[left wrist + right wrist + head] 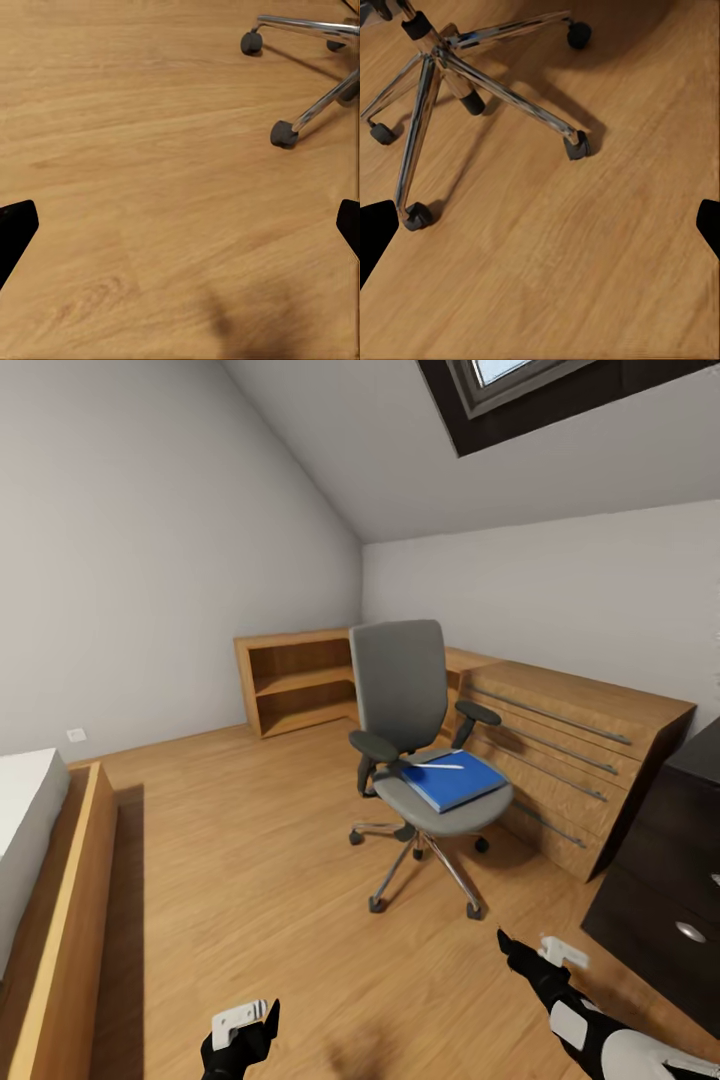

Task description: In the bedroom, organize the workspace by keeping the computer under the desk, ensuring the monitor is on the desk, placing the keyboard on the desk next to the monitor, placing the mouse on the desk next to the keyboard, moving the folder from the swivel chair onto the desk next to the mouse, stacking the notebook on top of the folder with the pen on top of the notebook, and positioning the swivel chair next to the desk.

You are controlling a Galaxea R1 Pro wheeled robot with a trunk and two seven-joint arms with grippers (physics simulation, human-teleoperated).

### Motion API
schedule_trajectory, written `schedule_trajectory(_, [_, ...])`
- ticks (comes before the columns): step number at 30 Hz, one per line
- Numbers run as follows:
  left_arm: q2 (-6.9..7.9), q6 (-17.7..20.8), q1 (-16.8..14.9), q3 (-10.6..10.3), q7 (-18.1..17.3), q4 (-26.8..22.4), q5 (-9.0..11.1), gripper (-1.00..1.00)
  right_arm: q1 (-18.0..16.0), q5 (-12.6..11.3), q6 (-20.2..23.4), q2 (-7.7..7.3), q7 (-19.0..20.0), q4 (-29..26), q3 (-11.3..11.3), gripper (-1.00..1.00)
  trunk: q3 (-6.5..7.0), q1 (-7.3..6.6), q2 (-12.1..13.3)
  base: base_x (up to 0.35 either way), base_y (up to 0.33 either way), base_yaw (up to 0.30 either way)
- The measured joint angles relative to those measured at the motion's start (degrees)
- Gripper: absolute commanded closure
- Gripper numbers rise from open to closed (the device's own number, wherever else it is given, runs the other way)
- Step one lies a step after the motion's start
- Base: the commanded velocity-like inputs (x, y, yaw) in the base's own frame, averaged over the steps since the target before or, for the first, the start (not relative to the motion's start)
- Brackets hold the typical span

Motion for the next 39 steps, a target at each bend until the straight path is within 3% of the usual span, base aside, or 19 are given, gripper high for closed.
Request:
schedule_trajectory(6, [-0.03, 0.03, 0.00, -0.06, -0.01, -0.03, -0.07, -1.00, 3.48, 0.16, -6.65, 1.97, -4.24, 0.12, 0.02, -1.00, 1.43, -1.32, 2.41, 0.000, 0.000, -0.159])
schedule_trajectory(12, [-0.01, 0.03, 0.00, 0.02, 0.06, 0.01, -0.02, -1.00, 5.14, 0.28, -10.90, 3.06, -6.10, 0.20, 0.05, -1.00, 2.86, -2.64, 4.81, 0.000, 0.000, -0.190])
schedule_trajectory(15, [-0.01, 0.03, 0.00, 0.05, 0.07, 0.01, -0.01, -1.00, 5.43, 0.28, -11.63, 3.18, -6.36, 0.19, 0.01, -1.00, 3.58, -3.30, 6.02, 0.000, 0.000, -0.197])
schedule_trajectory(21, [0.02, 0.02, 0.00, 0.07, 0.06, 0.33, 0.02, -1.00, 5.67, 0.24, -12.18, 3.08, -6.59, 0.17, -0.03, -1.00, 3.94, -3.30, 6.03, 0.000, 0.000, -0.199])
schedule_trajectory(29, [0.17, -0.38, 0.01, 0.11, -0.05, 4.46, 0.08, -1.00, 5.73, 0.26, -12.34, 3.41, -6.66, 0.20, 0.05, -1.00, 4.42, -3.30, 6.03, 0.000, 0.000, -0.187])
schedule_trajectory(39, [2.02, -0.55, 0.00, 0.22, -0.07, 6.83, 0.23, -1.00, 5.82, 0.27, -12.37, 3.54, -6.72, 0.23, 0.05, -1.00, 5.04, -3.30, 6.03, 0.000, 0.000, -0.190])
